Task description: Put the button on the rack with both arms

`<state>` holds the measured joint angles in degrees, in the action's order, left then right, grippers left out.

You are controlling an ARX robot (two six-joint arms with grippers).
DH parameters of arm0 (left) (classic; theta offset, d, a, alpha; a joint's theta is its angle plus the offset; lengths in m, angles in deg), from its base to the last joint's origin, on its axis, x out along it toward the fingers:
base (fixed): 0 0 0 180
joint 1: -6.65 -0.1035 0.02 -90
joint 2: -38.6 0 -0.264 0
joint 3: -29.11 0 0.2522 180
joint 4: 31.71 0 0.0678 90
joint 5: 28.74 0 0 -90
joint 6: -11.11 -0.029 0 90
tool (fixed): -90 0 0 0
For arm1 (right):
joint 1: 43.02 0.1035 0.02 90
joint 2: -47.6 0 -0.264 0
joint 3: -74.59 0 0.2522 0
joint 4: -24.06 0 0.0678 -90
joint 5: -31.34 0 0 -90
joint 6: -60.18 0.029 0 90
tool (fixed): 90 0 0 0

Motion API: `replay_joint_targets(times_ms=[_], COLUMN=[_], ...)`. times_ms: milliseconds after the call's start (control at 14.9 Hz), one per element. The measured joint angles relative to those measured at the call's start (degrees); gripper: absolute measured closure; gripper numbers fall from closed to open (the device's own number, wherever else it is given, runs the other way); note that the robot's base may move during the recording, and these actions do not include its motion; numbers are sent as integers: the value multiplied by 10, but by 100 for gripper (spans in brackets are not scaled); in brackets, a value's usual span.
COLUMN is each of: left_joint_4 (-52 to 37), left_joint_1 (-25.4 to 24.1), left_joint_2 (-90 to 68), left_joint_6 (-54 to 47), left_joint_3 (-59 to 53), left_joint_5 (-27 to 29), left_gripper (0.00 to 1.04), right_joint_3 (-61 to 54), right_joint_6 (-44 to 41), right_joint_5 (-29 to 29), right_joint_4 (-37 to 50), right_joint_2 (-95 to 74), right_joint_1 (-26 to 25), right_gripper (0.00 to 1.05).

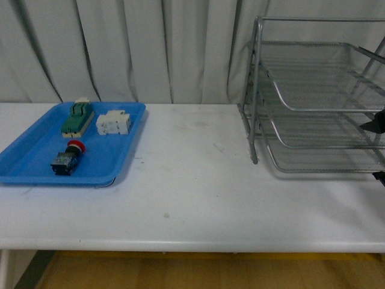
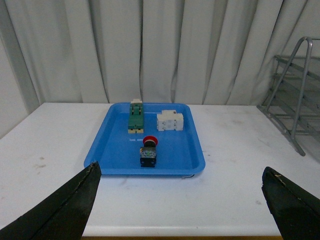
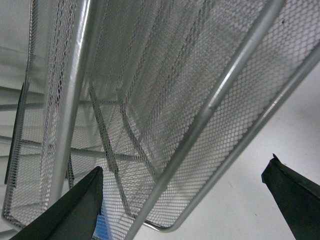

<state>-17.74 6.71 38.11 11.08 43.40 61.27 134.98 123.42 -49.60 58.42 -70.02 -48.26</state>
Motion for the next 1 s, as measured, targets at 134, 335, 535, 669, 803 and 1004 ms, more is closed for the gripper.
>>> replay_joint_targets(times_ms=[134,335,535,669,803,1004], left_joint_4=[0,0,0,0,0,0], left_joint_1=[0,0,0,0,0,0], left_joint_2=[0,0,0,0,0,0], left_joint_6=[0,0,0,0,0,0], left_joint_3=[0,0,0,0,0,0], left_joint_5=[0,0,0,0,0,0], left_gripper=[7,7,7,7,7,7], right_joint_3=[47,97,104,92,63,-19], right_joint_6=[3,4,14,60,106,134], right_joint_5=[-7,-24,-26,-25,-18,-4], right_joint_4=[-21,-37,-12,18,57,118], right_joint_2=[-28,-73,-90,-91,-90,-61], right_joint_1=[4,7,8,7,7,6], right_gripper=[25,62,84,95,99,100])
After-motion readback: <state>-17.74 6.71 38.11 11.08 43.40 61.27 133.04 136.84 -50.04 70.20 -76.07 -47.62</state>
